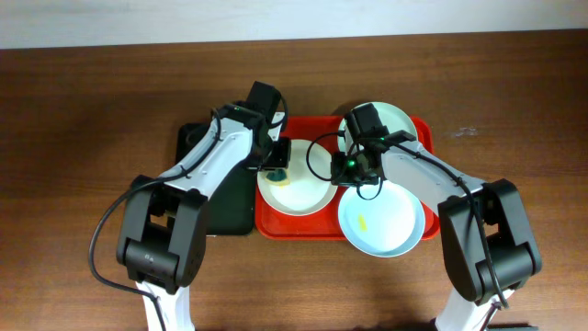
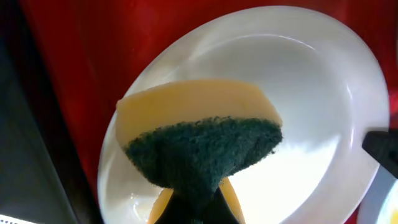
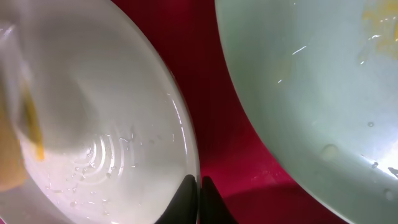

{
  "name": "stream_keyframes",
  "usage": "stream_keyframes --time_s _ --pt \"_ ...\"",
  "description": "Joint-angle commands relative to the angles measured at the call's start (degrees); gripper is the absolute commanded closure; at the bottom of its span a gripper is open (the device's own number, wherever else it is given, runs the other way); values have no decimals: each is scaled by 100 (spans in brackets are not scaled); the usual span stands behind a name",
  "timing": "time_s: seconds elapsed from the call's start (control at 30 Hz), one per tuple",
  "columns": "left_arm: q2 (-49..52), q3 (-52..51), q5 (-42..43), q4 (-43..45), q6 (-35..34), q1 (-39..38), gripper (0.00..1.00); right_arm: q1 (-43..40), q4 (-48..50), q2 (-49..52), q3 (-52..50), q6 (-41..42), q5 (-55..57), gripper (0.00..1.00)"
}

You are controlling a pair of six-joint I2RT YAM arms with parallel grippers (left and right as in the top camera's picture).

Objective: Clean dirty plates on tray and stack at the side
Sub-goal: 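Scrub the white plate with the sponge using the left gripper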

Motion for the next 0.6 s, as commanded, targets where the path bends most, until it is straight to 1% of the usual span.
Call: stream_keyframes --time_s 0.0,0.17,0.3,0.43,0.53,0.57 --pt "61 -216 -76 197 -188 13 100 26 39 105 -26 -39 4 96" --pt "111 -570 28 608 -345 13 100 26 39 105 -26 -39 4 96" --pt "409 -586 175 629 -525 13 100 26 42 105 -26 -39 4 96" --pt "822 -586 1051 632 -490 13 100 26 42 105 -26 -39 4 96" --pt "839 -568 1840 634 -184 42 100 26 42 105 -26 -39 4 96" --pt "800 -494 2319 627 -33 87 100 26 42 105 -26 -39 4 96"
